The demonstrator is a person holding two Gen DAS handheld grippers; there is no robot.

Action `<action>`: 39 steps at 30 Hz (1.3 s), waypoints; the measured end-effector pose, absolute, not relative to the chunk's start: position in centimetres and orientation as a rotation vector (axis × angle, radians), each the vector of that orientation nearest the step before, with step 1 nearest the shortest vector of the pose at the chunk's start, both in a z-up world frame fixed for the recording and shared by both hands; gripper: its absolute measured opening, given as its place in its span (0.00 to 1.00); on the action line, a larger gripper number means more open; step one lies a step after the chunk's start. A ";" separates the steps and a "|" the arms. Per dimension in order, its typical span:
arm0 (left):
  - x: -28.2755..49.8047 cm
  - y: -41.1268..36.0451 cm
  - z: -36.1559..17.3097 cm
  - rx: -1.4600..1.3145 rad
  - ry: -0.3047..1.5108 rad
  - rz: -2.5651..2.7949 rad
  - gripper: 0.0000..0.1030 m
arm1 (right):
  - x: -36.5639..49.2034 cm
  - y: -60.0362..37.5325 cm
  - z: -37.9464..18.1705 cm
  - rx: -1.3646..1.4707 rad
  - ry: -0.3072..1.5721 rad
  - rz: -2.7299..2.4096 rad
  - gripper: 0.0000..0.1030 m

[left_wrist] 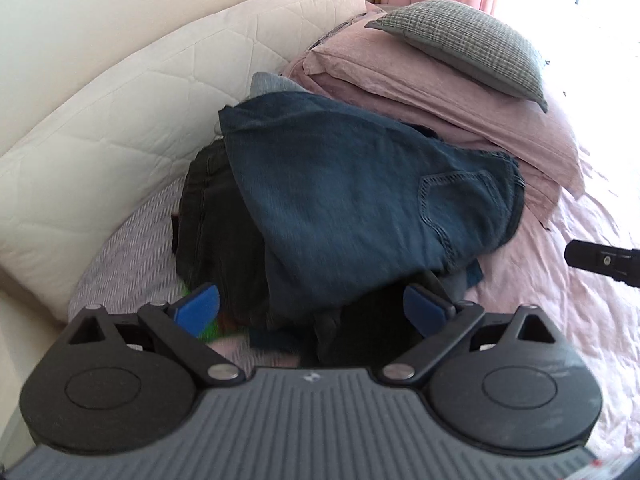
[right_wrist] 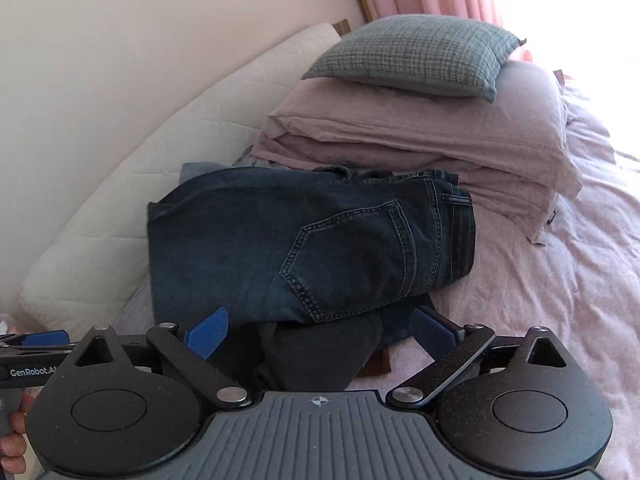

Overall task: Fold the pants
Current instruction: 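Close both grippers on the blue jeans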

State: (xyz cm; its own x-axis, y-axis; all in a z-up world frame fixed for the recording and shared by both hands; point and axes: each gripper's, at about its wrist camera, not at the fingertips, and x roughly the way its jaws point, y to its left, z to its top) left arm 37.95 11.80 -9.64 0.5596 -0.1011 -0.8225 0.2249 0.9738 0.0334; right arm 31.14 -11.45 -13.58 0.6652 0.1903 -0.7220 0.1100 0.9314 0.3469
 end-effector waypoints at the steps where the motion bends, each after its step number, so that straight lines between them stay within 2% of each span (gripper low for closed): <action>1: 38.9 11.7 -10.0 0.143 0.956 -0.200 0.92 | 31.9 -11.6 -14.2 0.392 0.847 0.042 0.92; 6: 43.8 11.5 -12.4 0.156 0.945 -0.222 0.92 | 35.6 -12.4 -17.4 0.450 0.868 -0.007 0.90; 9: 46.6 11.3 -13.9 0.164 0.950 -0.234 0.87 | 37.7 -13.1 -19.4 0.487 0.874 -0.039 0.90; 26: 58.0 13.6 -18.4 0.128 0.922 -0.225 0.88 | 44.3 -18.6 -30.3 0.780 0.846 -0.230 0.87; 27: 58.2 13.8 -18.4 0.116 0.919 -0.230 0.88 | 44.4 -18.6 -30.6 0.795 0.839 -0.218 0.65; 30: 58.7 13.9 -18.3 0.083 0.912 -0.251 0.86 | 44.7 -17.6 -30.2 0.678 0.850 -0.191 0.26; 31: 58.9 14.0 -18.2 0.073 0.906 -0.256 0.82 | 44.5 -17.1 -29.8 0.625 0.846 -0.175 0.22; 32: 58.8 13.9 -18.1 0.069 0.900 -0.263 0.72 | 44.1 -16.7 -29.2 0.583 0.836 -0.169 0.16; 33: 58.8 13.8 -17.9 0.065 0.890 -0.270 0.66 | 43.6 -16.3 -28.5 0.552 0.823 -0.167 0.12; 34: 58.6 13.6 -17.6 0.065 0.878 -0.275 0.56 | 43.1 -16.0 -27.8 0.528 0.807 -0.165 0.11; 35: 58.4 13.5 -17.4 0.071 0.864 -0.277 0.40 | 42.5 -15.8 -27.1 0.507 0.793 -0.166 0.10; 36: 58.2 13.2 -17.0 0.083 0.851 -0.278 0.30 | 41.9 -15.6 -26.3 0.495 0.781 -0.169 0.08; 37: 57.9 13.0 -16.7 0.095 0.838 -0.279 0.15 | 41.2 -15.5 -25.7 0.487 0.768 -0.169 0.08; 39: 57.1 12.9 -16.0 0.091 0.815 -0.303 0.11 | 39.7 -15.2 -24.4 0.474 0.740 -0.174 0.07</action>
